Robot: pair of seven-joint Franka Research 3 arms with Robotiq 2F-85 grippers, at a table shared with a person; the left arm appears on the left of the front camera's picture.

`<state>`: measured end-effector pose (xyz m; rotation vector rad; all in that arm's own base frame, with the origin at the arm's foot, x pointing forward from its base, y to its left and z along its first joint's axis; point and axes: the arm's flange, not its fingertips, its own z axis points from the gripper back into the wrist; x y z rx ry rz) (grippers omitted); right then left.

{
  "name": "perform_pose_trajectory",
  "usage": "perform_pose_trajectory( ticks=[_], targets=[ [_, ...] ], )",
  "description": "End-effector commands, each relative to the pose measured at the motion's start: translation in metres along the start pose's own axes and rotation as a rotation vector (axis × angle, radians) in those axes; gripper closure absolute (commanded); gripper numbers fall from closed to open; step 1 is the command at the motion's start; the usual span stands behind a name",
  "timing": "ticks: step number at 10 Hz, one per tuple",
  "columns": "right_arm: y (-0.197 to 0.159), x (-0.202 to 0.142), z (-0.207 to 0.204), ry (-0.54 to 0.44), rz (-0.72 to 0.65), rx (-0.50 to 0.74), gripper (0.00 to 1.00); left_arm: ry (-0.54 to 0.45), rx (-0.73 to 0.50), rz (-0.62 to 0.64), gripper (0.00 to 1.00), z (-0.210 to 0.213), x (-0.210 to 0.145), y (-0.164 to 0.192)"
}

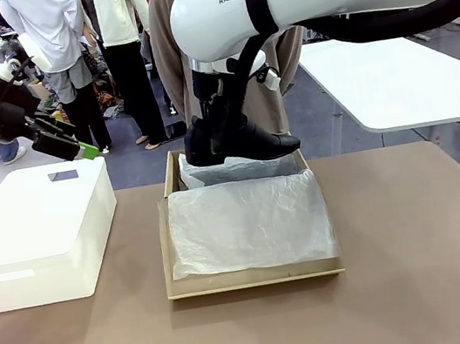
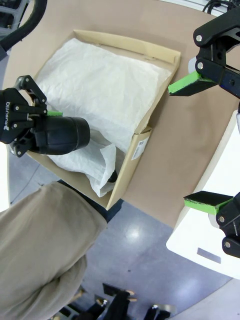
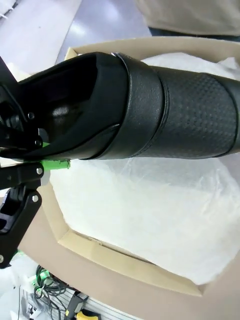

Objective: Pack the shoes into the box.
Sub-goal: Place the other shoe of the Shoes into the Shoes Box.

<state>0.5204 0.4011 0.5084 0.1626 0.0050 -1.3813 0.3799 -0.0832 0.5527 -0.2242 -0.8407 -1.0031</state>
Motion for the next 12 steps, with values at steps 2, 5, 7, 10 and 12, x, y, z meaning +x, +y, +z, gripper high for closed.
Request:
perform_pose_trajectory(
  ticks=[2,5,7,10,12],
  targets=[
    [-0.002,0.001,0.001,-0.002,0.003,0.007,1.00,-0.013,-0.004,0.002,0.00,-0.001,0.000,0.000],
    [-0.002,0.001,0.001,-0.002,0.003,0.007,1.00,-0.013,-0.004,0.002,0.00,-0.001,0.000,0.000],
    [0.002,-0.005,-0.006,-0.008,-0.015,-0.014,1.00,-0.013,-0.004,0.002,0.00,-0.001,0.000,0.000],
    [0.013,-0.018,-0.016,-0.059,-0.061,-0.004,1.00,-0.013,-0.004,0.002,0.00,-0.001,0.000,0.000],
    [0.019,-0.021,-0.025,-0.072,-0.110,0.009,1.00,-0.013,-0.004,0.002,0.00,-0.001,0.000,0.000]
  ],
)
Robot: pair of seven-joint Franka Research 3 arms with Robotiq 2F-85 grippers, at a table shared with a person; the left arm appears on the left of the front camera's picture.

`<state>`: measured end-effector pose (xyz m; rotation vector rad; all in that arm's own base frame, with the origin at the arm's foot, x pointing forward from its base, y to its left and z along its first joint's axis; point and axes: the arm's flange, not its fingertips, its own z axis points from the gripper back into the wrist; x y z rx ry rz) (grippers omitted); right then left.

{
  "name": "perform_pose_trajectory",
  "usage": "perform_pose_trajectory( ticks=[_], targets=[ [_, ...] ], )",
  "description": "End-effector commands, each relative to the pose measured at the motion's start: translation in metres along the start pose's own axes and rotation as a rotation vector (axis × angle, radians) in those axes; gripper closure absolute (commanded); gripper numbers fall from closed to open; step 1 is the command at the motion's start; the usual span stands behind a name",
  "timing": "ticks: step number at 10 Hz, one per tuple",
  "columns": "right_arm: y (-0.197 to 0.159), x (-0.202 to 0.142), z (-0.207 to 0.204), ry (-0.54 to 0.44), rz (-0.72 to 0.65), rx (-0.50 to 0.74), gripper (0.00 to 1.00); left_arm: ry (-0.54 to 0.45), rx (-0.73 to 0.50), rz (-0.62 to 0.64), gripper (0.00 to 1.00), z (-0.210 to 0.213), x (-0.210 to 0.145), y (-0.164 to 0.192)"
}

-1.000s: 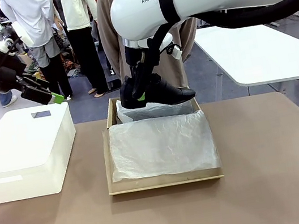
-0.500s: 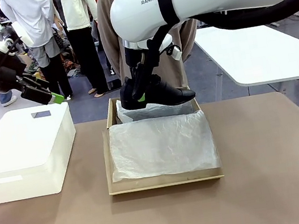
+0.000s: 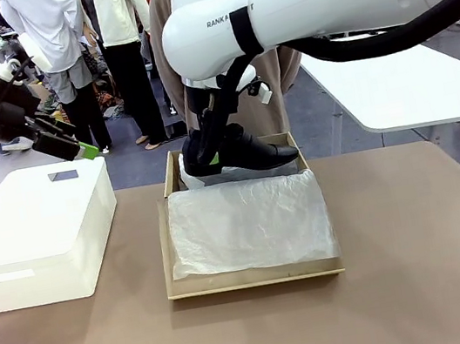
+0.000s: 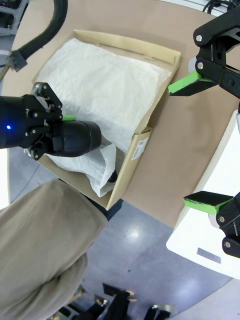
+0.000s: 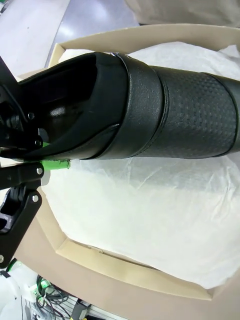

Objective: Pack the shoes into the box.
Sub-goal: Place the other shoe of the Shoes into the Shoes Box.

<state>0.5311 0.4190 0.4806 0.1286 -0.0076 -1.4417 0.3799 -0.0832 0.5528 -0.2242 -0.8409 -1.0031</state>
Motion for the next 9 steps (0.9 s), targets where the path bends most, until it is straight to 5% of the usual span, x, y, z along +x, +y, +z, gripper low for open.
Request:
perform_pose_trajectory(
  ticks=[1,9],
  targets=[
    [0.010,-0.009,-0.001,-0.037,-0.059,0.024,1.00,-0.013,-0.004,0.002,0.00,-0.001,0.000,0.000],
    [0.015,-0.015,-0.042,-0.043,-0.031,-0.003,1.00,-0.013,-0.004,0.002,0.00,-0.001,0.000,0.000]
  ],
)
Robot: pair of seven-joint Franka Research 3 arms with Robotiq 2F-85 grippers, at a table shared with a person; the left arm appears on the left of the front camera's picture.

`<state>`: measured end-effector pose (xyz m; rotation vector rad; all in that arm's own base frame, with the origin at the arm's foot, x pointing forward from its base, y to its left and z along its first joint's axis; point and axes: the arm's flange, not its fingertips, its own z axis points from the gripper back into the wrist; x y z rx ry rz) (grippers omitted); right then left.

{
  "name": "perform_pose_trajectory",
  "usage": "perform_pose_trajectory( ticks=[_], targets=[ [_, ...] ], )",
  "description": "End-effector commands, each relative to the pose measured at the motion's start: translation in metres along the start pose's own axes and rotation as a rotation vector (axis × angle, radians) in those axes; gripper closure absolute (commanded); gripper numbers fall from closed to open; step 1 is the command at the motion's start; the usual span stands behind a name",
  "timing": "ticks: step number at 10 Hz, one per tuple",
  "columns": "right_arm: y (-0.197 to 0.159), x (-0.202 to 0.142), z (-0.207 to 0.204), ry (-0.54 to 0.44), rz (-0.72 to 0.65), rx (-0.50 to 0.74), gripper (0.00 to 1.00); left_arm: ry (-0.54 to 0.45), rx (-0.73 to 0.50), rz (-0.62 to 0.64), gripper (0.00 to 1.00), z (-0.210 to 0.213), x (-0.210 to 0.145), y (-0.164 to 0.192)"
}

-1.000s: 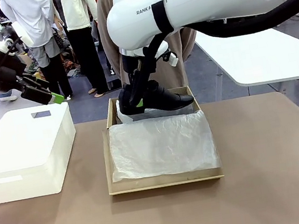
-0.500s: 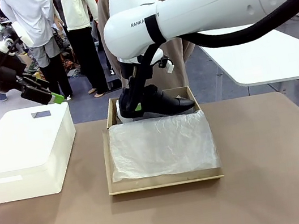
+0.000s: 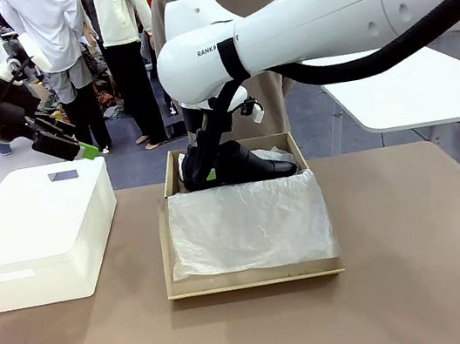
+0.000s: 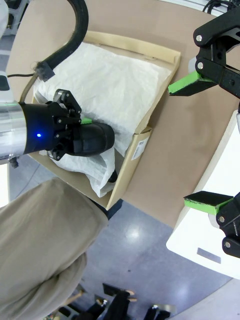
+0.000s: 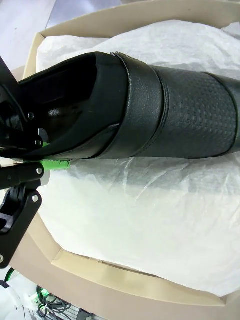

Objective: Pack the shoes into the box.
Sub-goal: Place the other shoe of the Shoes into the Shoes Box.

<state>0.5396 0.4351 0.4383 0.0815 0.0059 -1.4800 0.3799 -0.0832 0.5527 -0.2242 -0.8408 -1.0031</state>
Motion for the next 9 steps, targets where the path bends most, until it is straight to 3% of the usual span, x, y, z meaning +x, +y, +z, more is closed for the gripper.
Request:
perform_pose_trajectory(
  ticks=[1,5,9],
  targets=[
    [0.013,-0.001,-0.002,-0.024,-0.013,0.029,1.00,-0.013,-0.004,0.002,0.00,-0.001,0.000,0.000],
    [0.026,0.004,-0.011,-0.065,-0.101,0.060,1.00,-0.013,-0.004,0.002,0.00,-0.001,0.000,0.000],
    [0.026,-0.001,-0.015,-0.049,-0.094,0.025,1.00,-0.013,-0.004,0.002,0.00,-0.001,0.000,0.000]
  ],
)
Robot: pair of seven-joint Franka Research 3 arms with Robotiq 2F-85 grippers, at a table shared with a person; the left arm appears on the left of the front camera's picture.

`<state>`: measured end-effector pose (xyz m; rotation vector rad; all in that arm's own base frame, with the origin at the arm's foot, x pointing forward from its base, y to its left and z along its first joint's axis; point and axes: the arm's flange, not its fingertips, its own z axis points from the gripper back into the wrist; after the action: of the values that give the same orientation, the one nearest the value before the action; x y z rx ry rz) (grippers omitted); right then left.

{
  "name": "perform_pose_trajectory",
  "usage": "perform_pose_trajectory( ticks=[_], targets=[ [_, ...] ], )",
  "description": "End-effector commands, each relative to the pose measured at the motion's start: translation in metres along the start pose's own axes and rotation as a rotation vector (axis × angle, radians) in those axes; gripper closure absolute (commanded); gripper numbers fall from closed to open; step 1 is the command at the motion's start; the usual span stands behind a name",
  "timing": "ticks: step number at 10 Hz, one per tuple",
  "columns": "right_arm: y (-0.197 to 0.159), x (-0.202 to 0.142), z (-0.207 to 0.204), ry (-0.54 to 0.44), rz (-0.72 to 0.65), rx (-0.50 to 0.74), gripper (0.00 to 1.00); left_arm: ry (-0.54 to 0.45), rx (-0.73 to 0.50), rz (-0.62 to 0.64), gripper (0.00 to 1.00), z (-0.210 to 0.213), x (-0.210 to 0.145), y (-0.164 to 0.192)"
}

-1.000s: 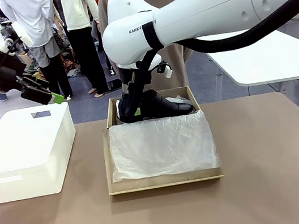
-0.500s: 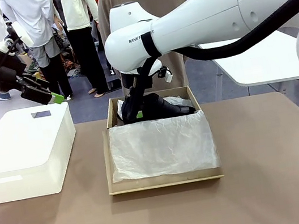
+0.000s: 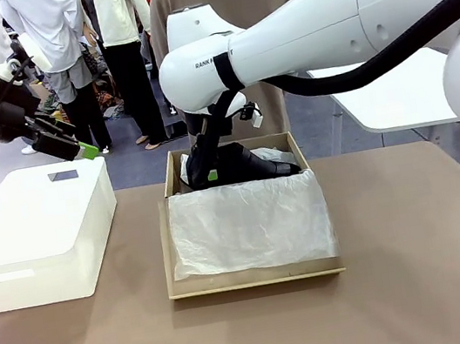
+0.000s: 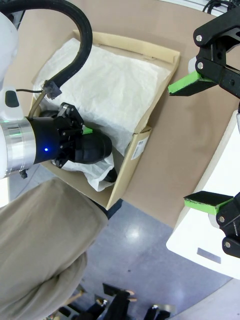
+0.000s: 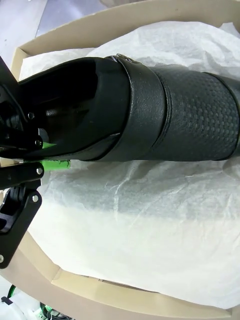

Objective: Pack the shoes into the box.
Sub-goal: Place the other shoe of the Shoes into the Shoes Box.

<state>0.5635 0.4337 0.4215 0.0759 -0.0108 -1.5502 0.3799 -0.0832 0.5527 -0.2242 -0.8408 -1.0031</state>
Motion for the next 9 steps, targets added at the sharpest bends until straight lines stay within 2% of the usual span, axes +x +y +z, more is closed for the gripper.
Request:
perform_pose_trajectory(
  ticks=[1,7,9],
  targets=[
    [0.0011,-0.0072,0.0012,-0.023,-0.019,-0.001,1.00,-0.013,-0.004,0.002,0.00,-0.0005,0.0004,0.0001],
    [-0.0060,-0.0112,0.0047,-0.020,-0.002,-0.049,1.00,-0.013,-0.004,0.002,0.00,-0.0005,0.0004,0.0001],
    [-0.0084,-0.0134,0.0078,0.001,-0.012,-0.068,0.60,-0.013,-0.004,0.002,0.00,-0.0005,0.0004,0.0001]
  ],
)
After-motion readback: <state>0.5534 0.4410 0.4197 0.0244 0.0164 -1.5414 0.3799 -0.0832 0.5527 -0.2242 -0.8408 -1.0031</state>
